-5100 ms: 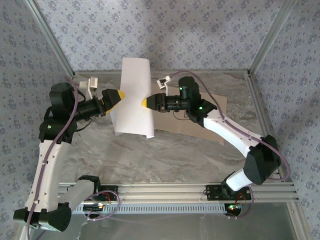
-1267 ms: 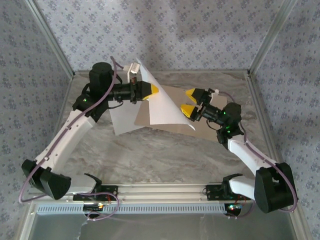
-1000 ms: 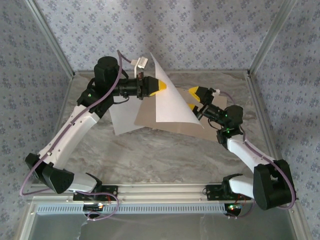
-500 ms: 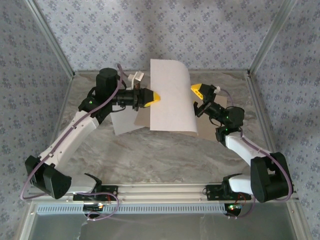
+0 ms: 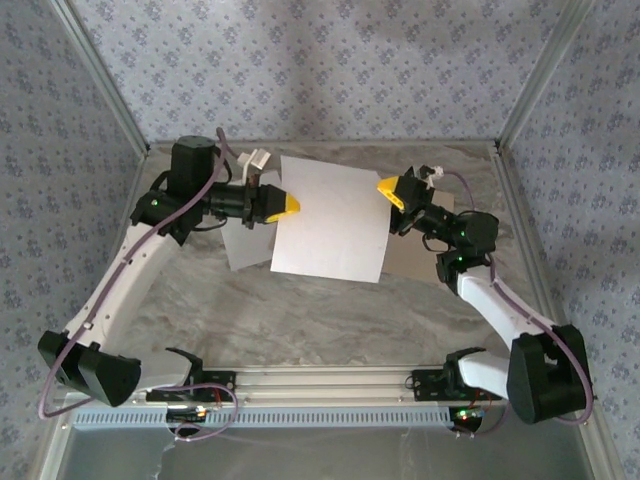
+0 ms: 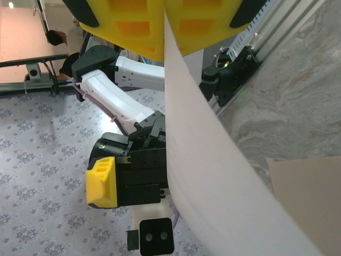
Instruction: Put the files into the folder
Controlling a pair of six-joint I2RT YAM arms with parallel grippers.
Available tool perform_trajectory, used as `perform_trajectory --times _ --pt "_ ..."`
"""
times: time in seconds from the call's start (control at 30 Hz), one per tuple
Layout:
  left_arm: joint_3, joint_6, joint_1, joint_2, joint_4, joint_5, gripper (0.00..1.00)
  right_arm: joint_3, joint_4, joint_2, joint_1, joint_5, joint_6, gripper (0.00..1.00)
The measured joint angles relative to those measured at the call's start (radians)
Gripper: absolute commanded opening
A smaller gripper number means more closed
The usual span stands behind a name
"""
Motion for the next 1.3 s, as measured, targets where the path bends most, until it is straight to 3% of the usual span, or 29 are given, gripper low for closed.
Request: perform_trajectory --times 0.5,0.63,1.03,1.3 --pt "0.005 0.123 -0.002 0.000 -0.086 0.045 0.00 0.003 -0.168 -0.034 0.012 -0.066 -0.142 0.44" --pt "0.004 0.147 -0.004 0.000 -0.110 0.045 0.00 0.003 -0.175 -0.034 0.021 -0.066 -0.156 0.34" --pt "0.004 0.187 0.025 -0.001 -0.145 0.063 0.00 0.003 -0.220 -0.036 0.026 -0.095 -0.191 0.25" --pt "0.005 0.216 0.025 -0.006 -0.178 0.079 0.00 0.003 -0.242 -0.037 0.026 -0.111 -0.211 0.08"
